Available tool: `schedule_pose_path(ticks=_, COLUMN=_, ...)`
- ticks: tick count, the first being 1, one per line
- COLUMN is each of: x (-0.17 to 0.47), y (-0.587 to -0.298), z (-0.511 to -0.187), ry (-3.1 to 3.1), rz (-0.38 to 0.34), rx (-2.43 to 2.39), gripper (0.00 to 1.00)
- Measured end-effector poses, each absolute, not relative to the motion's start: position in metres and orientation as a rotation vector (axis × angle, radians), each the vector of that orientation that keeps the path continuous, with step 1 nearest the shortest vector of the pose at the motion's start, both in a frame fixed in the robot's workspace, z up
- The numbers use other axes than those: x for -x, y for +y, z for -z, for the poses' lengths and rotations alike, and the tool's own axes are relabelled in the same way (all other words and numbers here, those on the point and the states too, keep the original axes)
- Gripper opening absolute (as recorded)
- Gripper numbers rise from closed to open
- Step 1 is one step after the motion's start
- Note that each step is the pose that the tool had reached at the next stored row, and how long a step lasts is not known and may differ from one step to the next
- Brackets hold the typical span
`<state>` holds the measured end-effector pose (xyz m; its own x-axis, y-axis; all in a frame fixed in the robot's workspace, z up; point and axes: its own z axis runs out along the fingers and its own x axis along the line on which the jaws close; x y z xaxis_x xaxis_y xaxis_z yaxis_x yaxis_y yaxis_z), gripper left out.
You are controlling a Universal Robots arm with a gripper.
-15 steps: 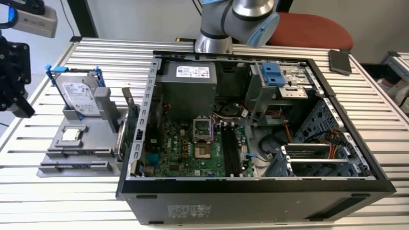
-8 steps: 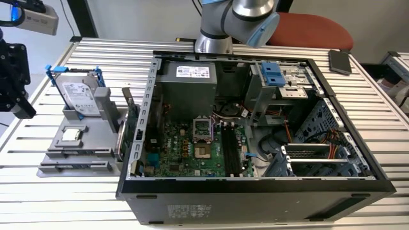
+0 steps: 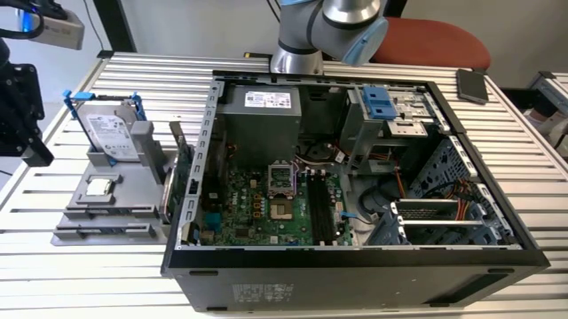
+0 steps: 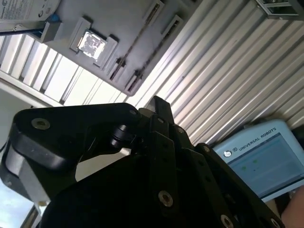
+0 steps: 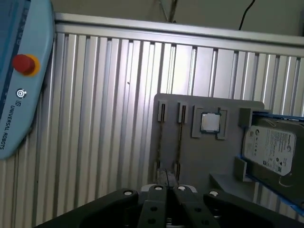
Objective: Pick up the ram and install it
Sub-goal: 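Pick up the ram and move it above insertion slot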
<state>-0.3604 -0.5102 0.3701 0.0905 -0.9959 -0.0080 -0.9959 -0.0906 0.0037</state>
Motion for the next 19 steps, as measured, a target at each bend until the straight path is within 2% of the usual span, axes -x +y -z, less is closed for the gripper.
schedule_pose_path(ticks=8, x=0.360, y=-0.489, z=-0.366, ry=2.106, rz=-0.013, rx=2.327, gripper=0.00)
schedule_pose_path(ticks=19, x=0.360, y=-0.488, z=-0.366, ry=2.108, rz=-0.013, rx=2.326, gripper=0.00)
